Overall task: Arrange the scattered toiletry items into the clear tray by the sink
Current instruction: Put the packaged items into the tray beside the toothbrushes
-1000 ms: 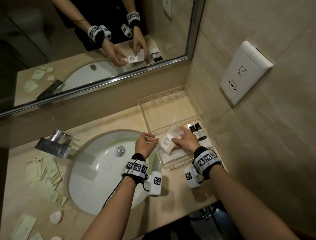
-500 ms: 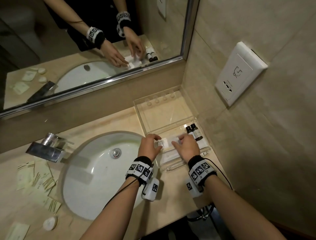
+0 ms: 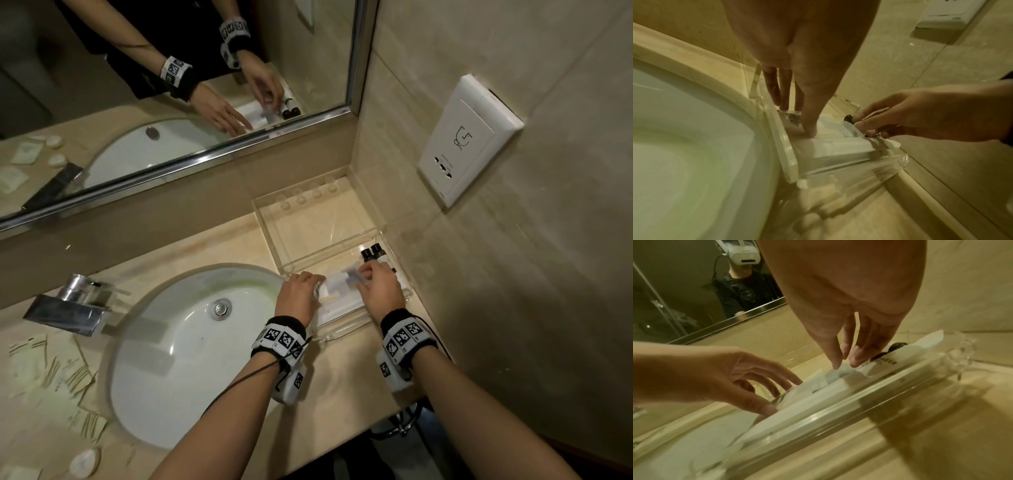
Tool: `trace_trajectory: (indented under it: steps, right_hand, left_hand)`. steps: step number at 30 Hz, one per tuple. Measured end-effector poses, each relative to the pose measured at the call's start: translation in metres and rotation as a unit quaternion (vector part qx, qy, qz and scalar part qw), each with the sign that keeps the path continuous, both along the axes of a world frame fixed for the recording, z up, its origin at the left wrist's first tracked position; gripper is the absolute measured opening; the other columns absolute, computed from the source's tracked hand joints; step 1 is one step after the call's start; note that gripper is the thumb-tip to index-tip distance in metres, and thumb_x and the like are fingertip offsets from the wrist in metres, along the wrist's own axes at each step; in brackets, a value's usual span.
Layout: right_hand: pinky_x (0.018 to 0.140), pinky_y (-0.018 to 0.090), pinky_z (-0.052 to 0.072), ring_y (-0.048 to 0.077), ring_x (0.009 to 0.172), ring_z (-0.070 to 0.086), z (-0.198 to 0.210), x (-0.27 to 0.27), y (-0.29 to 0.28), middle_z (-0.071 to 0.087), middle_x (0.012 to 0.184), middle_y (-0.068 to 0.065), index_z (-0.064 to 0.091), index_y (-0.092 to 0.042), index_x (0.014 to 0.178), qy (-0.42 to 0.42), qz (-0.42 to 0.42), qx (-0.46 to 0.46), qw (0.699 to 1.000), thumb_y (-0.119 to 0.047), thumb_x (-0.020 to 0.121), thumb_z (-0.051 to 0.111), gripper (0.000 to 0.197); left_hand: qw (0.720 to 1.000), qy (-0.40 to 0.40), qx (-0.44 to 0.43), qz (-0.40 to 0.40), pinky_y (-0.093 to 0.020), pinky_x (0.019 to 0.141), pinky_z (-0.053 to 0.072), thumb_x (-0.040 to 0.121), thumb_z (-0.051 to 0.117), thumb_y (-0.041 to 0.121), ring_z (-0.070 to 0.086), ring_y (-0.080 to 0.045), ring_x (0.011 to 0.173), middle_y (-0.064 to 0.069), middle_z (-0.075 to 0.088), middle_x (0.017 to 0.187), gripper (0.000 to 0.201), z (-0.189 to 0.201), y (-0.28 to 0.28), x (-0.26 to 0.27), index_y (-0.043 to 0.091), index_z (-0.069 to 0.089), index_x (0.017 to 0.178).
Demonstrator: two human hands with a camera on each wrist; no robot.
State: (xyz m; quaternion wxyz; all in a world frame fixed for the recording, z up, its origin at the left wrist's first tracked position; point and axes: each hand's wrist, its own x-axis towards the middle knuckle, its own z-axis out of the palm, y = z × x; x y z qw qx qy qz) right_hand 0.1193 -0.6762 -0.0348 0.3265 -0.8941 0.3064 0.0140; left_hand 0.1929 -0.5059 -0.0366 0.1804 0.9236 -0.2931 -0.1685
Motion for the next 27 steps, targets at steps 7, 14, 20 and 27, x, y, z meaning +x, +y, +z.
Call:
trace_trajectory:
  steps: [7,14,20,27]
  right_hand:
    - [0.093,0.033,0.053,0.020,0.105,0.059,0.002,0.012,-0.003,0.048,0.132,0.003,0.060,-0.016,0.128,0.031,0.108,0.003,0.994,-0.005,0.088,0.063,0.041]
    - [0.084,0.033,0.055,0.023,0.098,0.061,0.005,0.014,-0.008,0.051,0.127,0.003,0.064,-0.019,0.119,0.070,0.127,-0.040,0.989,-0.009,0.087,0.065,0.033]
    - [0.082,0.032,0.052,0.025,0.098,0.059,0.009,0.012,-0.008,0.050,0.126,0.006,0.062,-0.017,0.121,0.072,0.126,-0.036,0.989,-0.010,0.090,0.061,0.032]
    - [0.086,0.030,0.052,0.022,0.104,0.059,0.011,0.007,-0.004,0.048,0.126,0.004,0.059,-0.017,0.123,0.060,0.139,-0.011,0.988,-0.015,0.086,0.070,0.039]
  left_hand:
    - [0.999,0.027,-0.029,0.018,-0.035,0.096,0.040,0.073,0.074,0.009,0.052,-0.026,0.112,-0.003,0.062,0.121,0.050,0.001,0.000,-0.001,0.022,0.061,0.120]
    - [0.996,0.049,-0.055,0.044,-0.034,0.100,0.040,0.072,0.078,0.011,0.050,-0.025,0.116,-0.005,0.059,0.123,0.054,0.000,0.003,-0.003,0.018,0.058,0.122]
    - [0.994,0.059,-0.074,0.048,-0.031,0.102,0.036,0.072,0.078,0.010,0.047,-0.023,0.119,-0.004,0.058,0.125,0.055,-0.003,0.006,-0.002,0.015,0.058,0.122]
    - [0.994,0.077,-0.064,0.049,-0.030,0.102,0.035,0.070,0.081,0.017,0.045,-0.024,0.120,-0.005,0.057,0.126,0.061,-0.003,0.008,-0.006,0.016,0.056,0.125]
